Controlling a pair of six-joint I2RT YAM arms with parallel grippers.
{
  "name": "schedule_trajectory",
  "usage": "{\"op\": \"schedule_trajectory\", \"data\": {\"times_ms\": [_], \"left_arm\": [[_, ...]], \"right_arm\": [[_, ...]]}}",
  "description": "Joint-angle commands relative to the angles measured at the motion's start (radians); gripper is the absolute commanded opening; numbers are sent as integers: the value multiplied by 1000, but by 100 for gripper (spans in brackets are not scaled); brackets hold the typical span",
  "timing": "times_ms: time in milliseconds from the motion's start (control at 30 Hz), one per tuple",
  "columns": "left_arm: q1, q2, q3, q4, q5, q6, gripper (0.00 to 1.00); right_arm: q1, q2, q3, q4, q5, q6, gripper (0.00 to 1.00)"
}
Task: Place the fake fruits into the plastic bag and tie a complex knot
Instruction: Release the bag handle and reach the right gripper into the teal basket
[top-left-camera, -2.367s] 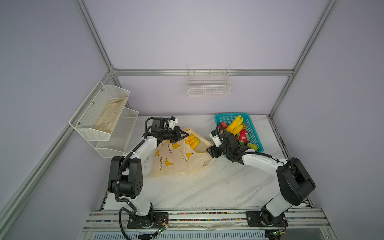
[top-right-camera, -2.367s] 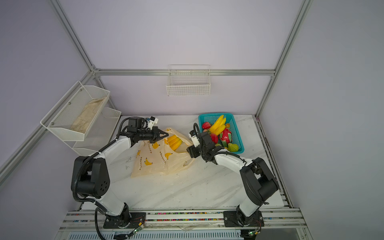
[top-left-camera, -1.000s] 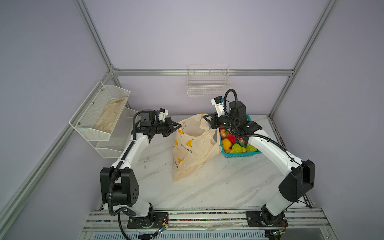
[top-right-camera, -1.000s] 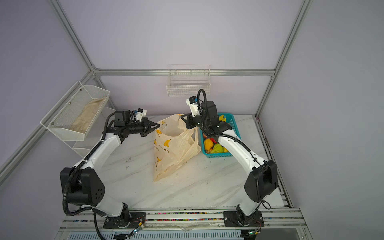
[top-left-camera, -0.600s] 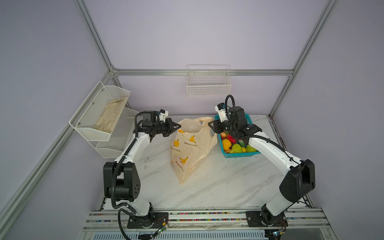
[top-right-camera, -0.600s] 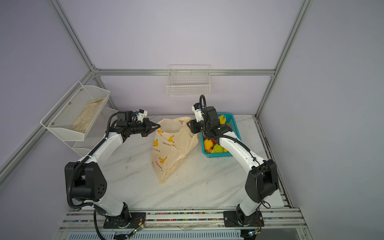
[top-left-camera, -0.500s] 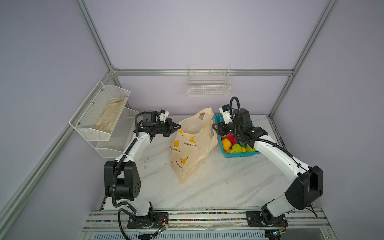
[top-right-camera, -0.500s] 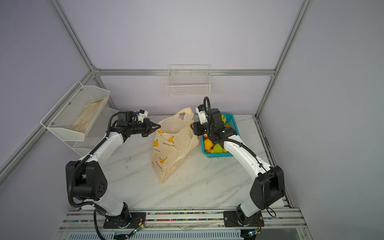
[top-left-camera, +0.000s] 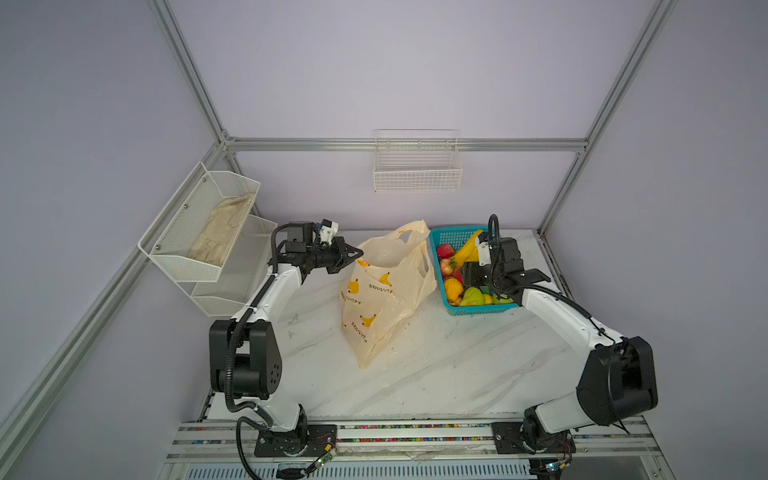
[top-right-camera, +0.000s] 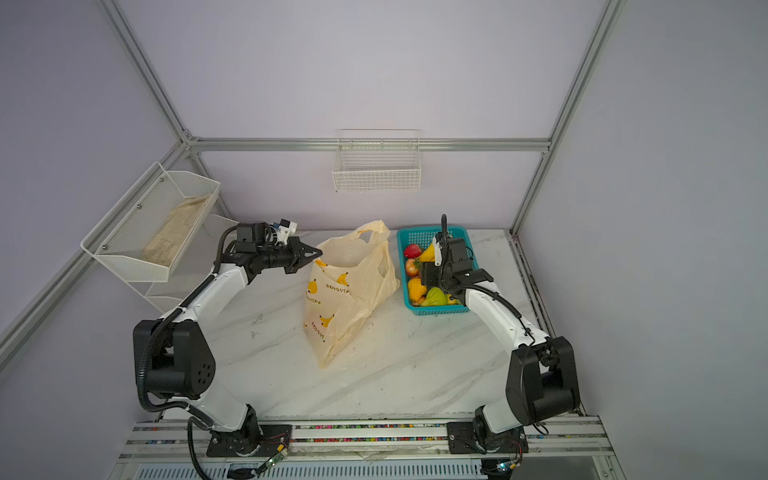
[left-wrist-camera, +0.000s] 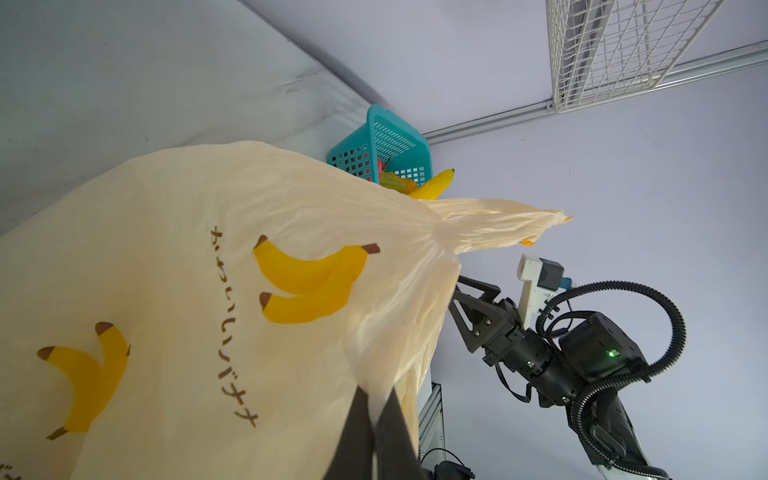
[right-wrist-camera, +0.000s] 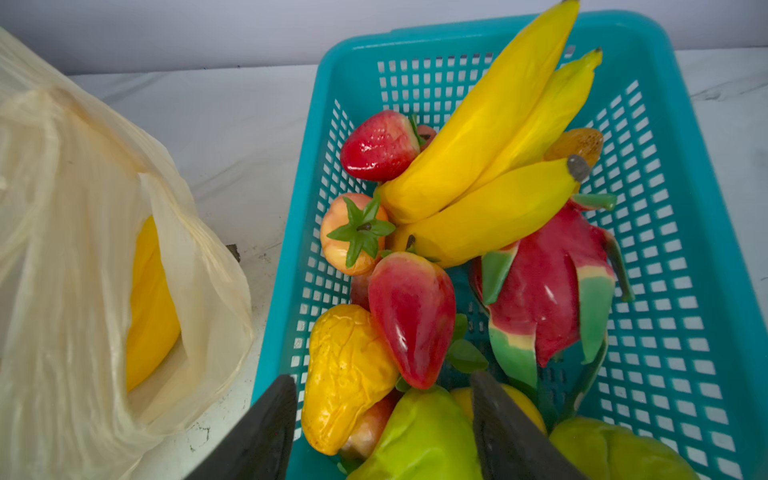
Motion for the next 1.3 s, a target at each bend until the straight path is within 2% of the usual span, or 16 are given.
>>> {"op": "schedule_trajectory", "data": {"times_ms": [0, 200, 467, 900, 1067, 1267], "left_arm": [[-4, -31, -13, 37, 24, 10, 0], [-4, -41, -23, 38, 22, 15, 0], [-4, -41, -26, 38, 22, 16, 0], [-4, -39, -32, 38, 19, 19, 0], [-4, -35, -31, 39, 19, 19, 0], [-4, -34, -32, 39, 17, 19, 0]], "right_arm": [[-4, 58, 37, 5, -25, -7, 69], [-3, 170, 97, 9, 14, -29, 68], [-3, 245, 134, 3, 102, -48, 66], [-6, 321, 157, 20, 100, -66, 60], [-9, 289, 153, 15, 100, -60, 53], [-10, 155, 119, 19, 81, -50, 44]]}}
